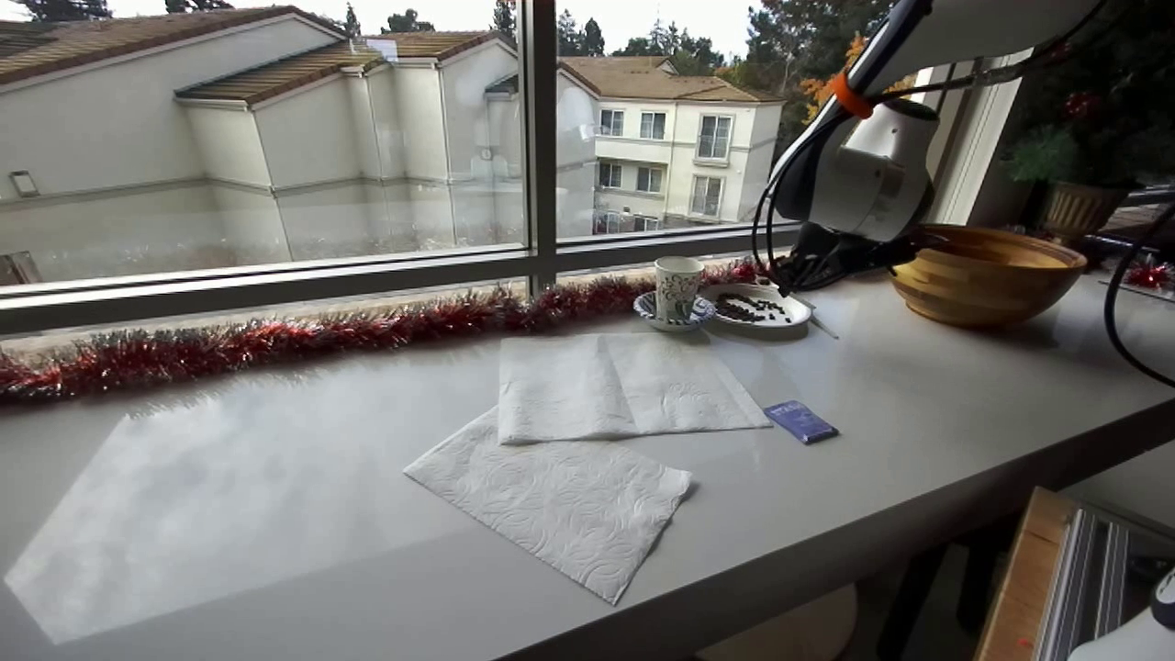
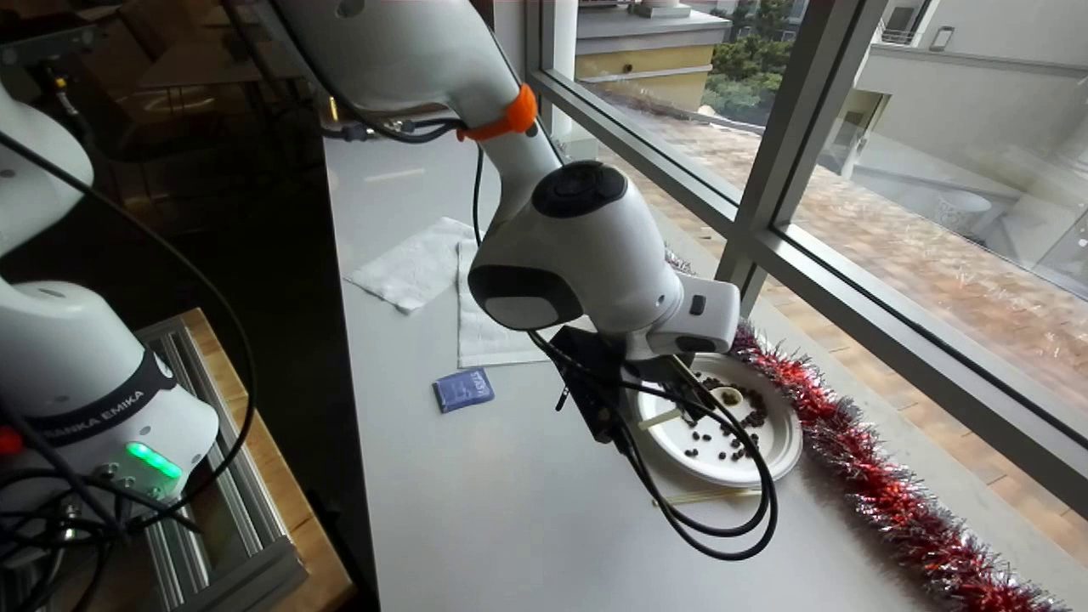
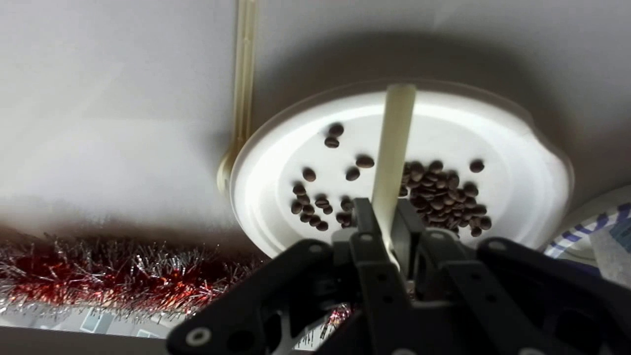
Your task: Using the spoon, scoop a little of the plate's objects into the cup
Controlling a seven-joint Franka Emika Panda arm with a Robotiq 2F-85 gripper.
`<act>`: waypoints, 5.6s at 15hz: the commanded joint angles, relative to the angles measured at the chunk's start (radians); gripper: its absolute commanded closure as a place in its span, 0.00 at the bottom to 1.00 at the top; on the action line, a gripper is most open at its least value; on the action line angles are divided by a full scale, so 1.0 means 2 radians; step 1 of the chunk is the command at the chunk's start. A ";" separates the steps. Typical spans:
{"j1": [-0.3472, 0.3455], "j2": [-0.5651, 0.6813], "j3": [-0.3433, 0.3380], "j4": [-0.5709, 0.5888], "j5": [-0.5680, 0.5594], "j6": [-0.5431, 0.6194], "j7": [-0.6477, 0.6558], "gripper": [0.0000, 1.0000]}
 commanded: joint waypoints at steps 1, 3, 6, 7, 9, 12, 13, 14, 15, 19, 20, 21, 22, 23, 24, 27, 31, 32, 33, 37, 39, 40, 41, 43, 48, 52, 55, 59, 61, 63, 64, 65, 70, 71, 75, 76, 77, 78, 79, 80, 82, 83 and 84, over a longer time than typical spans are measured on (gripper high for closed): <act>0.017 -0.045 -0.019 -0.054 0.029 0.020 0.033 0.97; 0.007 -0.059 -0.009 -0.067 0.032 0.016 0.036 0.97; -0.006 -0.089 0.011 -0.086 0.024 0.009 0.021 0.97; 0.003 -0.103 0.006 -0.094 0.019 0.004 0.018 0.97; 0.029 -0.129 -0.016 -0.106 0.009 -0.018 0.012 0.97; 0.069 -0.162 -0.054 -0.115 -0.018 -0.068 0.010 0.97; 0.085 -0.170 -0.069 -0.112 -0.036 -0.089 0.016 0.97; 0.089 -0.176 -0.072 -0.103 -0.051 -0.124 0.017 0.97; 0.091 -0.180 -0.071 -0.088 -0.062 -0.162 0.016 0.97; 0.127 -0.185 -0.093 -0.025 -0.081 -0.258 0.017 0.97; 0.135 -0.184 -0.098 -0.008 -0.080 -0.276 0.015 0.97; 0.146 -0.178 -0.104 0.011 -0.072 -0.295 0.007 0.97; 0.154 -0.174 -0.109 0.029 -0.060 -0.317 -0.003 0.97; 0.158 -0.165 -0.108 0.050 -0.039 -0.343 -0.022 0.97; 0.162 -0.157 -0.109 0.068 -0.022 -0.365 -0.032 0.97; 0.166 -0.129 -0.112 0.116 0.021 -0.416 -0.060 0.97; 0.152 -0.082 -0.112 0.173 0.072 -0.477 -0.093 0.97; 0.146 -0.069 -0.111 0.185 0.085 -0.490 -0.102 0.97; 0.141 -0.059 -0.110 0.197 0.095 -0.508 -0.107 0.97; 0.121 -0.014 -0.108 0.245 0.121 -0.573 -0.118 0.97; 0.112 0.005 -0.107 0.266 0.134 -0.599 -0.122 0.97; 0.105 0.014 -0.104 0.278 0.147 -0.616 -0.126 0.97; 0.101 0.022 -0.103 0.287 0.157 -0.626 -0.127 0.97; 0.090 0.037 -0.099 0.307 0.182 -0.656 -0.133 0.97; 0.066 0.074 -0.096 0.352 0.244 -0.733 -0.136 0.97; 0.050 0.102 -0.097 0.380 0.284 -0.789 -0.133 0.97; 0.038 0.123 -0.098 0.397 0.311 -0.815 -0.135 0.97; 0.022 0.143 -0.097 0.414 0.344 -0.859 -0.133 0.97; 0.012 0.155 -0.095 0.425 0.359 -0.886 -0.133 0.97; 0.009 0.163 -0.098 0.432 0.368 -0.902 -0.130 0.97; 0.011 0.165 -0.101 0.434 0.368 -0.901 -0.131 0.97; 0.018 0.158 -0.106 0.426 0.361 -0.892 -0.137 0.97; 0.086 0.075 -0.123 0.329 0.298 -0.773 -0.192 0.97; 0.103 0.058 -0.124 0.305 0.287 -0.747 -0.199 0.97; 0.184 0.000 -0.130 0.213 0.241 -0.640 -0.219 0.97; 0.202 -0.013 -0.128 0.189 0.230 -0.610 -0.223 0.97; 0.219 -0.024 -0.125 0.164 0.218 -0.577 -0.227 0.97; 0.234 -0.034 -0.122 0.141 0.207 -0.545 -0.231 0.97; 0.248 -0.039 -0.118 0.122 0.196 -0.512 -0.233 0.97; 0.260 -0.041 -0.113 0.102 0.189 -0.474 -0.239 0.97; 0.278 -0.041 -0.100 0.068 0.178 -0.398 -0.255 0.97; 0.284 -0.039 -0.092 0.052 0.175 -0.359 -0.266 0.97; 0.286 -0.035 -0.082 0.038 0.176 -0.318 -0.280 0.97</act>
